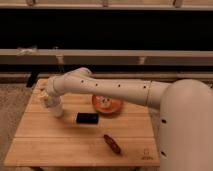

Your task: Place the white sponge in the ceramic bowl

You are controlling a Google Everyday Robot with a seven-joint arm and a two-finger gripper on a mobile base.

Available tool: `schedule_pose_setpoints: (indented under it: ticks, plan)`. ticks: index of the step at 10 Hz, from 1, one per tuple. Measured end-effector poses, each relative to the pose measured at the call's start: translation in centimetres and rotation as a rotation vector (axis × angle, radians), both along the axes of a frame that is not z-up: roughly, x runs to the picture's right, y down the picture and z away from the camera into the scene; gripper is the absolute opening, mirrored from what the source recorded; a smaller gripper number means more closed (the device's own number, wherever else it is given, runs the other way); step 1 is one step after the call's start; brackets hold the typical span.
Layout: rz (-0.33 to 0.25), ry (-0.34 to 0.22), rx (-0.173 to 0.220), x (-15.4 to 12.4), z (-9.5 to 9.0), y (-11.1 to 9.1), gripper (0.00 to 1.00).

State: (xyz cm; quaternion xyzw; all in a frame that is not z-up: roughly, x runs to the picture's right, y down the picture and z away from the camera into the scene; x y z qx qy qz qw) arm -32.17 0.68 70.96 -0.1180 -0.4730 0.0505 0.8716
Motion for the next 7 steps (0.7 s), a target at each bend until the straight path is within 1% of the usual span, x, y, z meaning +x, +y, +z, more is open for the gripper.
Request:
schedule_pose_setpoints:
  ticks: [1,4,5,7]
  plan:
    - [0.001,0.003,0.004,-0.3,0.3,-0.2,0.46]
    - [0.002,0.001,0.008,-1.1,0.8,-0.3,0.74]
    - [0.001,0.003,0.007,-1.3,1.1,0.0,0.8]
    - [0.003,0.017,0.002,-1.0,1.6,0.4,0.8]
